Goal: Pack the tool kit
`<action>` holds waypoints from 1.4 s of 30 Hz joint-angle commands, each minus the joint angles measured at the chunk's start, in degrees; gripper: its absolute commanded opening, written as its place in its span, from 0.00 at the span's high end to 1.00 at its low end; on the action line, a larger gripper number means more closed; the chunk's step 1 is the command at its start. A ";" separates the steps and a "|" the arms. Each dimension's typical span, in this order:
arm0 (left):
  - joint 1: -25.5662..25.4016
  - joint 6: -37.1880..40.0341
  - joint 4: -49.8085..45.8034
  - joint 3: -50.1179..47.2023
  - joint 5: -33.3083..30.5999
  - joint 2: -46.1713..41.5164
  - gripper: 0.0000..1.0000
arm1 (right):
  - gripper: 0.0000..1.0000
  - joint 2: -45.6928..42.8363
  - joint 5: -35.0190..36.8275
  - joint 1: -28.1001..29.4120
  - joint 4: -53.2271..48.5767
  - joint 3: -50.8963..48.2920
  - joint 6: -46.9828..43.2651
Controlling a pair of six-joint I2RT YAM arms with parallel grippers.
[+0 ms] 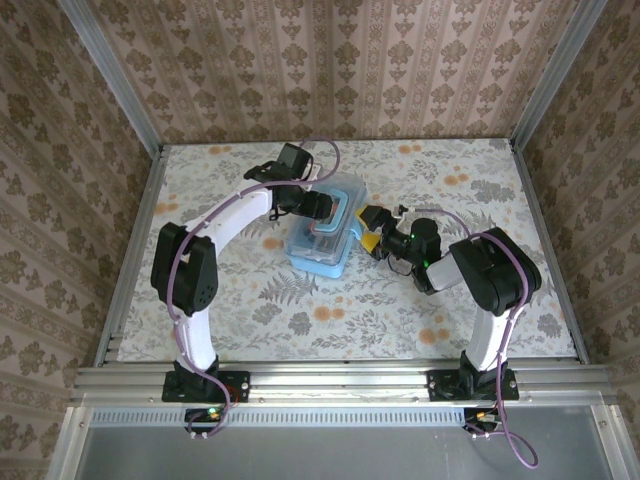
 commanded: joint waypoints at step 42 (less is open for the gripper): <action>-1.59 -1.62 -8.44 -3.58 4.58 6.94 0.64 | 0.48 5.37 1.16 0.10 1.59 3.06 -0.25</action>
